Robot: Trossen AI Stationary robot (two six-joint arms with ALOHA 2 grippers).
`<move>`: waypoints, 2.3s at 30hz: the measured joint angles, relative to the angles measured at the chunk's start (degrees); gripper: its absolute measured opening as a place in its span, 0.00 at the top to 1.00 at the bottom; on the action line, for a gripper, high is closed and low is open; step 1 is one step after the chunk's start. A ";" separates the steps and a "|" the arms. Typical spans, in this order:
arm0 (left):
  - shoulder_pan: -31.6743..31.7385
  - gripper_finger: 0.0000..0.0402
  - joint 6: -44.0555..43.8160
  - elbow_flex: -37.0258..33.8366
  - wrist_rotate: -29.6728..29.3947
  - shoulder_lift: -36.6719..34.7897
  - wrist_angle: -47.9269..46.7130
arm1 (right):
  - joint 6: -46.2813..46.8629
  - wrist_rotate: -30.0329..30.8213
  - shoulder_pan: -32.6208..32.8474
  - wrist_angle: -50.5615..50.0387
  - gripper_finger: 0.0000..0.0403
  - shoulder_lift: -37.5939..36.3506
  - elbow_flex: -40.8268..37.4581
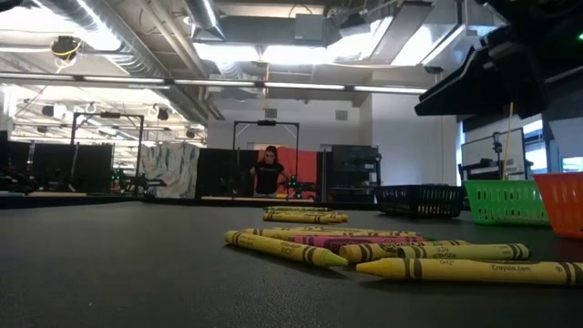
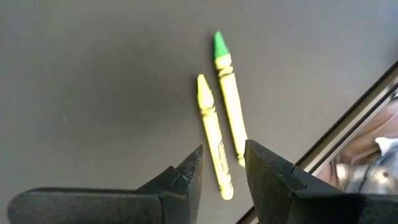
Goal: Sort crayons
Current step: Put the light green crayon into the orange basket
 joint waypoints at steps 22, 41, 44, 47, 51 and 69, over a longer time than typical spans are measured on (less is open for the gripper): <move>-1.88 0.75 1.40 -0.02 -3.67 5.60 0.87 | 1.65 -0.87 -0.31 0.11 0.44 0.00 0.00; -2.14 0.98 12.61 0.02 -2.33 5.64 -0.76 | 2.72 -1.01 -0.31 -0.07 0.44 -0.02 0.00; -2.11 0.98 14.13 0.02 -2.33 5.64 -0.74 | 0.76 -1.33 -0.31 -0.13 0.44 -0.02 0.00; -2.09 0.98 14.29 -0.04 -2.07 4.95 -0.82 | -0.01 -2.47 -0.31 0.14 0.44 -0.04 0.00; -2.16 0.98 15.48 -0.10 -4.52 1.97 -0.70 | -0.13 -7.48 -0.29 2.01 0.44 -0.04 0.00; 10.51 0.99 65.39 -0.07 -41.01 -1.84 17.92 | -6.50 -25.14 -1.84 15.28 0.30 -0.04 0.00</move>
